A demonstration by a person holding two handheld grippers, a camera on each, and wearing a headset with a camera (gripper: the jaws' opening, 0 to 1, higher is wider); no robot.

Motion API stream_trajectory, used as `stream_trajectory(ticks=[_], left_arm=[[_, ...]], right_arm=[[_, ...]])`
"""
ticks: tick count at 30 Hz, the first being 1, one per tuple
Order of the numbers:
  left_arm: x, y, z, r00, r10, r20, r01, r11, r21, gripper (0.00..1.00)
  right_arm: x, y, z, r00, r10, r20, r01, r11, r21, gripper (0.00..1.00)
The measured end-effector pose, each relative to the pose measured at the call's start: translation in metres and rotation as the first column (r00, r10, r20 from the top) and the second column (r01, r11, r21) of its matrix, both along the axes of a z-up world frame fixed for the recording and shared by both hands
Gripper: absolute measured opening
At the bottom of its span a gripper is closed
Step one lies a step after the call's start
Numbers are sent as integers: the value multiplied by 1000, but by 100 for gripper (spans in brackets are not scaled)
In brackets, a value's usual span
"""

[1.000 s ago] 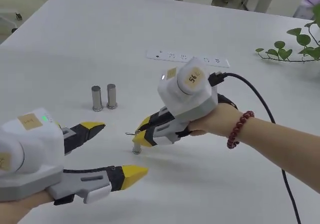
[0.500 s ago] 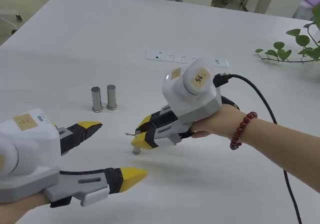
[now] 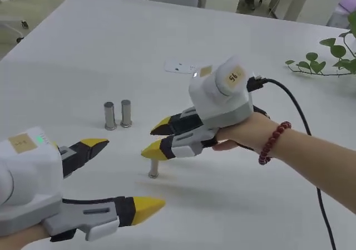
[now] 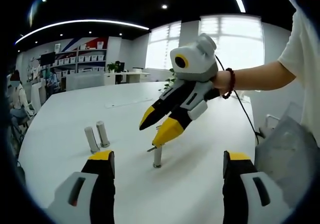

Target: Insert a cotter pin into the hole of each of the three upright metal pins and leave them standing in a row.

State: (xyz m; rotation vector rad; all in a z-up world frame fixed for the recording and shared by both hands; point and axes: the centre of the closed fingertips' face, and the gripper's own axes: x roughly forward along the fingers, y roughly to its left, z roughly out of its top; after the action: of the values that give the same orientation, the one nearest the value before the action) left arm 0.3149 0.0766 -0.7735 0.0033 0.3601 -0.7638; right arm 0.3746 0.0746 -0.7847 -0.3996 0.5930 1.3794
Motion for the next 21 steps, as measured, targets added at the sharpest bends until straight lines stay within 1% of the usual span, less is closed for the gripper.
stream_trajectory(ticks=[3,5,8,10,13,15,17,19,21], left_arm=[[-1,2,1,1000,5,5,-5,1000,-2,92],[-1,3,1,1000,13,0,-13,1000,-10,93],[-2,5,2,1000,22,1,-22,1000,-20,94],[-2,6,2,1000,23,3,-23,1000,-19,95],[-2,6,1,1000,28,-7,-28,999,-18,98],[-1,8,2,999,35,-2,-35,999,-16,99],[0,10,2,999,45,-4,-45,999,-17,99],[0,12,3,999,54,1,-54,998,-14,99],[1,14,4,998,62,5,-62,998,-11,99]], right_arm=[[8,3,4,1000,-27,1,27,999,25,35],[14,5,6,999,-45,7,44,998,41,35],[21,9,8,998,-61,12,60,996,62,36],[25,11,9,997,-71,13,70,995,67,36],[37,16,10,994,-104,23,102,990,97,37],[44,18,10,992,-122,28,119,987,108,37],[50,20,9,990,-138,33,133,984,119,37],[54,24,10,989,-149,16,145,979,144,37],[60,27,9,987,-160,12,156,976,151,37]])
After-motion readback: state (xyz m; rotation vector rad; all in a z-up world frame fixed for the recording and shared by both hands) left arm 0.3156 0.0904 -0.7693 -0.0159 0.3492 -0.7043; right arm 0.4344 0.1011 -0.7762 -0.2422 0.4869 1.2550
